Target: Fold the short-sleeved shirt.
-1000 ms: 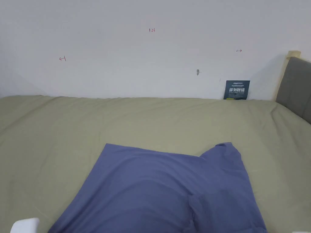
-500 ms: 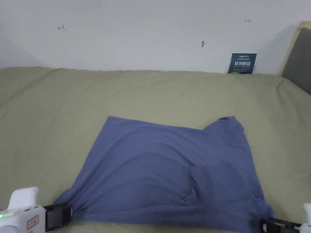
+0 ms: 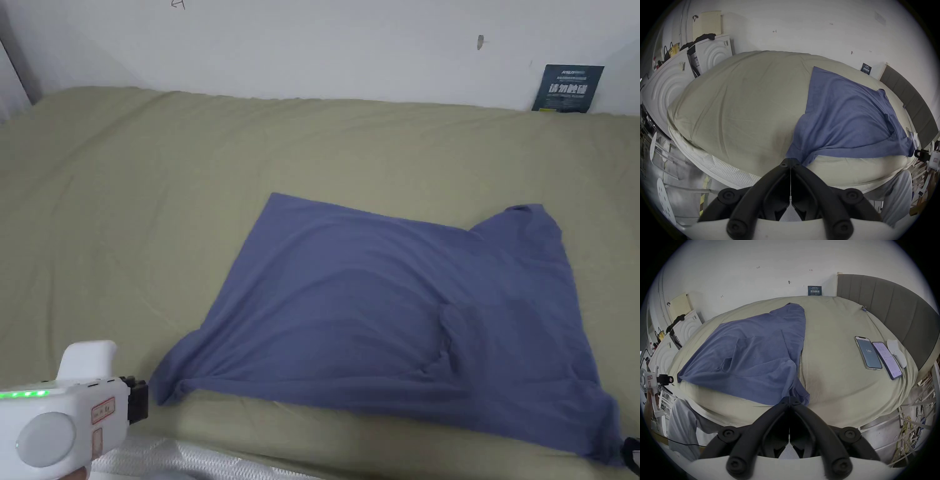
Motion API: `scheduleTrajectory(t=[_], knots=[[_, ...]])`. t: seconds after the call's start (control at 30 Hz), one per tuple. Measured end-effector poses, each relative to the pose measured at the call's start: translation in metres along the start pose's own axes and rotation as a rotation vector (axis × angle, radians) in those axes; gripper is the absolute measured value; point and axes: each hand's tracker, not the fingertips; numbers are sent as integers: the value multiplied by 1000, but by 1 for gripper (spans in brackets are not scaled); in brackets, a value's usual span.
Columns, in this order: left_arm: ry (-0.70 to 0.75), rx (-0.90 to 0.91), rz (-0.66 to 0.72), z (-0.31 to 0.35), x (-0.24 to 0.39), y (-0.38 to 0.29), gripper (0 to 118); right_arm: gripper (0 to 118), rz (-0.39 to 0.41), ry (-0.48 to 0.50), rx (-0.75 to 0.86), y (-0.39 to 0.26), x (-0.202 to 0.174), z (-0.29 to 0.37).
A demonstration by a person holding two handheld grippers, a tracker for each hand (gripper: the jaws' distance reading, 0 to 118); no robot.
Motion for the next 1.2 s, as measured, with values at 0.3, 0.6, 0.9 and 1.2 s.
scheduleTrajectory(t=[0.3,0.6,0.9,1.2], knots=[[38,-42,-57,-34,5,26,115,1,31,70,-21,3,0,2],[15,-82,-61,-49,24,29,3,12,29,74,-40,1,8,-11],[13,-81,-47,-45,21,32,3,112,31,114,-68,8,9,-32],[25,-91,-42,-47,21,36,3,10,100,111,-96,3,18,-44]])
